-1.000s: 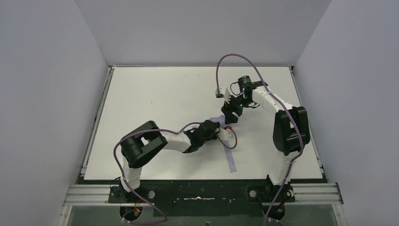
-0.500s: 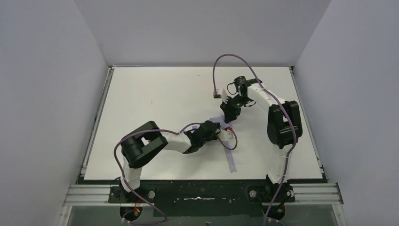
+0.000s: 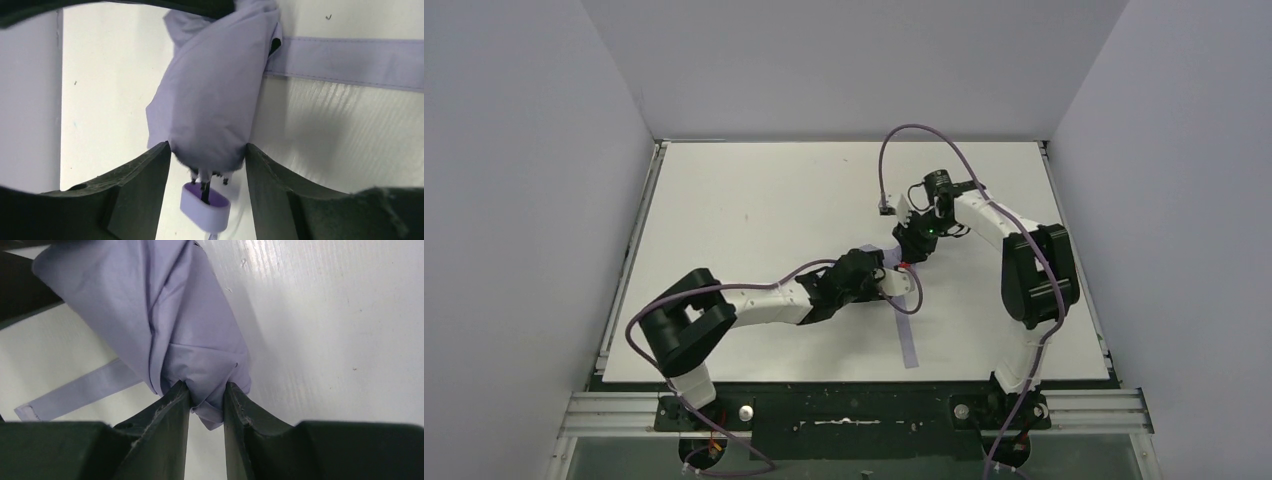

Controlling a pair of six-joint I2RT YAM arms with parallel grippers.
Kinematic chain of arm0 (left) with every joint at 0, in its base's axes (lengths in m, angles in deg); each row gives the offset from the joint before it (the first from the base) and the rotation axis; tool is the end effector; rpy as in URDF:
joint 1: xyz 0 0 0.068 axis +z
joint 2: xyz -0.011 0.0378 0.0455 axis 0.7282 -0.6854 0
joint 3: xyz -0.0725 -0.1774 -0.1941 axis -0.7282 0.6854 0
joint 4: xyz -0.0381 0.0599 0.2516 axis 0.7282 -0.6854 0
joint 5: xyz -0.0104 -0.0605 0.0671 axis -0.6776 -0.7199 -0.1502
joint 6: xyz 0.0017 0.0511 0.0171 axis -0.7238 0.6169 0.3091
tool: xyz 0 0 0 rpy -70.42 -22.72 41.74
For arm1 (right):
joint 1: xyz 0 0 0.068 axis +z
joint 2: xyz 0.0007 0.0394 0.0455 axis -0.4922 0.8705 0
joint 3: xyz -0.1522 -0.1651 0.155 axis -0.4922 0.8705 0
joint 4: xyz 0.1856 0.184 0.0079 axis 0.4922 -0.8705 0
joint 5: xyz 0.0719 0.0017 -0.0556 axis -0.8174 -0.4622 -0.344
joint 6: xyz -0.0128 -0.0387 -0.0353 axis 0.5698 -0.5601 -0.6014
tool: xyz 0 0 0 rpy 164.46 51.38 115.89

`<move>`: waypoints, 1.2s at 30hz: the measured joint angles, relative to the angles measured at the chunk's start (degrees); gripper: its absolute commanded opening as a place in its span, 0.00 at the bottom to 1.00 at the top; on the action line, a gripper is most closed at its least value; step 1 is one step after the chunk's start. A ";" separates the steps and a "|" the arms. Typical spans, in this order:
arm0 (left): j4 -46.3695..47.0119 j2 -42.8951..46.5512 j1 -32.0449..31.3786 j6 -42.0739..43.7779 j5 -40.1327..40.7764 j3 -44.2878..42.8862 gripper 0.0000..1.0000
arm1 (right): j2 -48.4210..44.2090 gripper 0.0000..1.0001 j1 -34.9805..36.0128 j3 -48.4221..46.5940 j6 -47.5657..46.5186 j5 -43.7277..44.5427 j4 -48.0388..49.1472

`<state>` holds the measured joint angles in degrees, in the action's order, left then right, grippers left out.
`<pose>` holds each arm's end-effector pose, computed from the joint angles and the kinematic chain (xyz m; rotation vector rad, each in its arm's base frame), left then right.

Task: Put away the umbrella

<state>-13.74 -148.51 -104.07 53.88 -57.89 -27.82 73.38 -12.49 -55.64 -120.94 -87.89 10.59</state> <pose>0.2051 -0.3040 0.1655 1.5279 1.5492 0.0841 0.3502 0.1298 0.1937 -1.4443 2.2328 0.8103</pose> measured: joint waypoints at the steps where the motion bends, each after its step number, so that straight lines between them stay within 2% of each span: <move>1: -0.81 1.73 0.00 -1.07 -0.59 0.28 0.54 | -0.35 0.13 0.09 0.50 0.11 0.15 0.52; 10: -5.95 21.73 1.97 -13.27 -7.52 5.09 0.54 | -7.72 0.12 2.32 11.21 0.28 4.50 11.56; 13: -6.91 26.99 6.82 -18.51 -12.33 5.44 0.56 | -10.64 0.12 3.50 15.37 0.39 7.45 16.22; 16: -6.91 28.30 13.09 -22.49 -16.57 5.42 0.57 | -13.44 0.11 4.70 19.71 0.57 10.05 21.84; 20: -9.22 24.92 18.43 -25.53 -21.05 3.17 0.61 | -17.18 0.11 7.10 26.01 0.52 13.90 29.79; 24: -12.28 18.93 20.52 -27.23 -25.62 -2.93 0.72 | -19.91 0.11 9.35 30.99 0.52 17.35 36.09; 31: -16.06 10.25 24.85 -28.96 -35.34 -13.27 0.73 | -23.08 0.10 12.46 36.72 0.57 22.64 42.47; 36: -21.68 1.53 25.46 -27.61 -42.18 -22.29 0.73 | -23.89 0.10 14.10 38.14 1.03 25.57 43.89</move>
<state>-35.43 -146.98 -78.61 26.28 -100.07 -50.12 49.49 1.61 -17.50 -119.92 -62.32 54.47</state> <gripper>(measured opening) 0.731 0.264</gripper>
